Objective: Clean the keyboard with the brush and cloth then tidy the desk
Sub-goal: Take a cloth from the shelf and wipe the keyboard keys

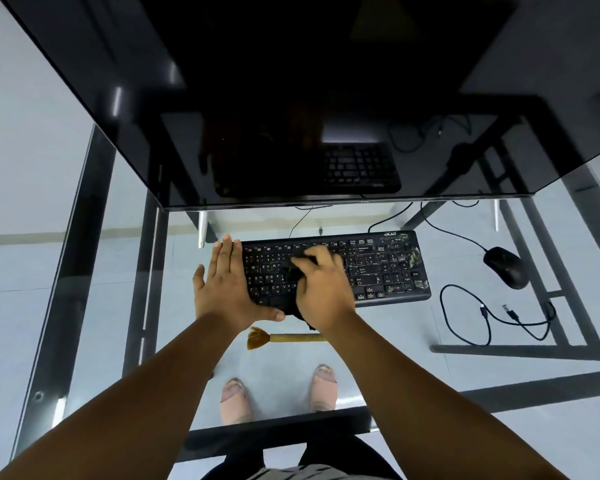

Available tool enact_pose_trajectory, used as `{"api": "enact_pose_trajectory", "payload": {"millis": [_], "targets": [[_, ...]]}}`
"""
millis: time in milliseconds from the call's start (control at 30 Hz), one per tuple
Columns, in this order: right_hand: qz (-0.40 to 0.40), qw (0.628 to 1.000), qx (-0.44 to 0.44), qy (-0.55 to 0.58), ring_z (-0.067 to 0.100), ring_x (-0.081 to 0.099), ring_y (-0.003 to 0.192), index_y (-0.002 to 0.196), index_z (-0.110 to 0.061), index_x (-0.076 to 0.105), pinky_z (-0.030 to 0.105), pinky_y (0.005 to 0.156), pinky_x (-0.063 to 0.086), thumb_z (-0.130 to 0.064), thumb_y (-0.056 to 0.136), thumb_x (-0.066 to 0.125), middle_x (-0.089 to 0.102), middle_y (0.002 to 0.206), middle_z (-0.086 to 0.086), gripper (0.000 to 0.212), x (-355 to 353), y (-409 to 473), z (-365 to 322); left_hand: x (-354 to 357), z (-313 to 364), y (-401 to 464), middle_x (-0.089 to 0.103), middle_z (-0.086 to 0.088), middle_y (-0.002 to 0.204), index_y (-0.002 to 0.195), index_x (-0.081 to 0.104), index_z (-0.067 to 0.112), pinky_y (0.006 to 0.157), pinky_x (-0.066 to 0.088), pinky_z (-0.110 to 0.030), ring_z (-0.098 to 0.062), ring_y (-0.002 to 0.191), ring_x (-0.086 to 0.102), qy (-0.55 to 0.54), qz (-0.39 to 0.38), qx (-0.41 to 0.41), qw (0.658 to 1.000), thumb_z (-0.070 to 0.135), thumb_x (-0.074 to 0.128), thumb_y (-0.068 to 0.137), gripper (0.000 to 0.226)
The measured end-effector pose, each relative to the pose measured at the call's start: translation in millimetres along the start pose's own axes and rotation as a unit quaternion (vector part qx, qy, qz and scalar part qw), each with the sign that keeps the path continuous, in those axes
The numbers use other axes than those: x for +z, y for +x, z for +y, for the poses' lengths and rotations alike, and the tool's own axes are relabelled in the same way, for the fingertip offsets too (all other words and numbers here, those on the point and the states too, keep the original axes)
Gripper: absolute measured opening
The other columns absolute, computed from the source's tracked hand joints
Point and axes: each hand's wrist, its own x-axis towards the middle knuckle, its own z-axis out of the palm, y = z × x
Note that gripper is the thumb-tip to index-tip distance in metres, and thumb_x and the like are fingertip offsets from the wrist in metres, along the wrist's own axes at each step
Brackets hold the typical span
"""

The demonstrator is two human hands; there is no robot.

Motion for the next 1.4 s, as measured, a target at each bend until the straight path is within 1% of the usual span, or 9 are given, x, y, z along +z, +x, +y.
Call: {"api": "enact_pose_trajectory", "payload": {"millis": [100,267,500,600,767,867,1033,1267,1400], "targets": [[-0.005,1.000,0.004,-0.008,0.023,0.041,0.112,0.125,-0.021,0.063,0.035,0.078,0.054,-0.010,0.087,0.048,0.046,0.129,-0.002,0.042,-1,1,3,1,-3,-7,-0.009,0.003,0.164,0.155,-0.002,0.016,0.120,0.006,-0.043,-0.014,0.150,-0.009,-0.002,0.020,0.013,1.000,0.085,0.067,0.045,0.147],[0.050,0.994,0.099,0.013,0.026,0.042,0.111,0.119,-0.019,0.066,0.039,0.080,0.055,-0.008,0.087,0.048,0.048,0.129,0.000,0.038,-4,-9,16,-8,-22,-1,-0.006,0.005,0.164,0.156,-0.001,0.019,0.119,0.012,-0.040,-0.015,0.150,-0.001,0.007,-0.009,0.069,0.998,0.076,0.073,0.052,0.139],[-0.020,1.000,0.003,0.007,0.023,0.039,0.113,0.125,-0.021,0.062,0.036,0.080,0.055,-0.011,0.088,0.049,0.043,0.130,-0.003,0.040,14,-2,-34,-16,-41,-2,-0.003,0.004,0.164,0.156,-0.001,0.018,0.119,0.013,-0.038,-0.015,0.150,0.007,0.059,-0.010,0.090,0.994,0.082,0.069,0.050,0.142],[-0.015,1.000,0.027,0.004,0.022,0.039,0.113,0.123,-0.023,0.063,0.035,0.075,0.056,-0.011,0.088,0.048,0.043,0.129,-0.005,0.040,11,-4,-28,-14,-43,-5,0.001,0.002,0.164,0.156,0.000,0.018,0.120,0.012,-0.038,-0.016,0.150,0.010,0.052,0.000,0.082,0.995,0.083,0.067,0.051,0.140],[0.014,0.996,0.091,0.009,0.024,0.039,0.113,0.124,-0.020,0.063,0.034,0.079,0.054,-0.010,0.089,0.048,0.042,0.131,-0.002,0.039,11,-7,-31,-17,-54,0,-0.004,0.006,0.164,0.156,-0.002,0.022,0.122,0.005,-0.038,-0.014,0.150,0.003,0.045,-0.017,0.102,0.994,0.075,0.071,0.059,0.132],[-0.027,0.999,0.032,0.008,0.024,0.037,0.115,0.128,-0.022,0.060,0.036,0.083,0.054,-0.011,0.088,0.049,0.040,0.134,-0.002,0.042,20,-4,-53,-16,-62,-1,-0.008,0.009,0.163,0.156,-0.005,0.025,0.121,0.003,-0.038,-0.011,0.150,-0.005,0.037,-0.026,0.114,0.992,0.072,0.071,0.063,0.128],[-0.050,0.998,-0.035,-0.013,0.022,0.038,0.113,0.128,-0.028,0.059,0.039,0.073,0.056,-0.010,0.087,0.048,0.041,0.132,-0.008,0.046,23,-4,-49,-12,-66,-4,-0.015,0.010,0.162,0.155,-0.009,0.025,0.121,-0.001,-0.039,-0.009,0.148,-0.015,0.048,-0.025,0.099,0.994,0.079,0.064,0.064,0.129],[0.071,0.992,0.107,0.007,0.028,0.041,0.114,0.128,-0.020,0.062,0.037,0.092,0.050,-0.006,0.089,0.050,0.047,0.138,0.002,0.044,11,-5,-6,-15,-68,-2,-0.031,0.009,0.155,0.154,-0.014,0.021,0.121,-0.004,-0.042,-0.011,0.145,-0.025,0.076,-0.042,0.105,0.991,0.080,0.060,0.067,0.128],[0.024,1.000,-0.008,0.009,0.028,0.041,0.116,0.132,-0.018,0.059,0.036,0.100,0.046,-0.001,0.087,0.052,0.047,0.141,0.003,0.049,20,8,-31,-16,-69,0,-0.030,0.009,0.157,0.154,-0.016,0.021,0.119,-0.005,-0.040,-0.009,0.144,-0.026,0.084,-0.054,0.107,0.989,0.077,0.061,0.069,0.127]]}}
